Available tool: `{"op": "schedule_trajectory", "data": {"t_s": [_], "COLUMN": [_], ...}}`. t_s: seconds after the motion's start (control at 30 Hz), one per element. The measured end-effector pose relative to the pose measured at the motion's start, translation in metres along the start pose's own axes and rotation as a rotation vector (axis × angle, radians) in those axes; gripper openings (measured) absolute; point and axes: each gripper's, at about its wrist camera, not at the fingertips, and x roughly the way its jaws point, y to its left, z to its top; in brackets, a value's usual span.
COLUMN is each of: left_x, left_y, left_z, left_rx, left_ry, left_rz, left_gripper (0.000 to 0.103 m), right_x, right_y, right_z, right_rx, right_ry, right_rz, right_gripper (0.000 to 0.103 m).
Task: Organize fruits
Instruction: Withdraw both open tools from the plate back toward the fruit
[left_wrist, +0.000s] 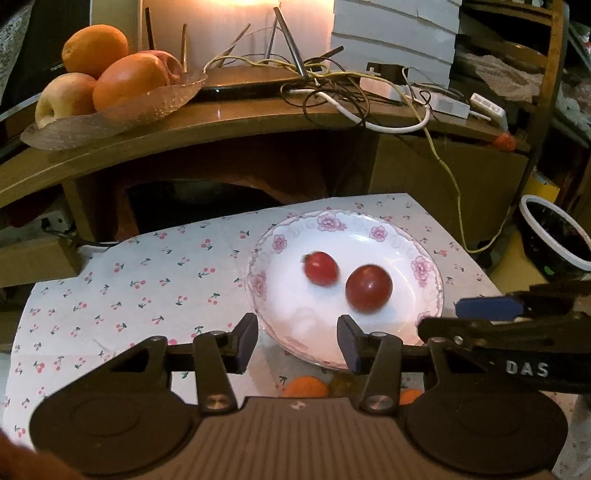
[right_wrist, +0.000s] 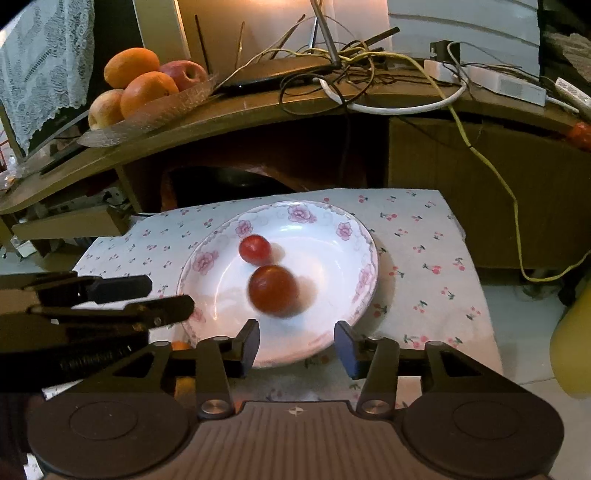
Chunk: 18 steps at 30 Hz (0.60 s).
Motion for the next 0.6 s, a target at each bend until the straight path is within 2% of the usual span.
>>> {"op": "schedule_trajectory", "data": {"t_s": [0.37,0.6], "left_x": [-0.024,-0.039], "left_y": [-0.003,0.008], "left_z": [-0.016,-0.040], "left_rx": [0.059,0.100], "left_ry": [0.031,0.073], "left_rz": [-0.031,-0.062], "left_gripper": [0.053,0.054], "right_x": [-0.012,-0.013], "right_y": [-0.001,0.006], "right_z": [-0.019,-0.028], "right_rx": [-0.036,-0.072], "right_ry": [0.048,0.080], "right_rz": [0.048,0.082], "right_gripper": [0.048,0.051]}}
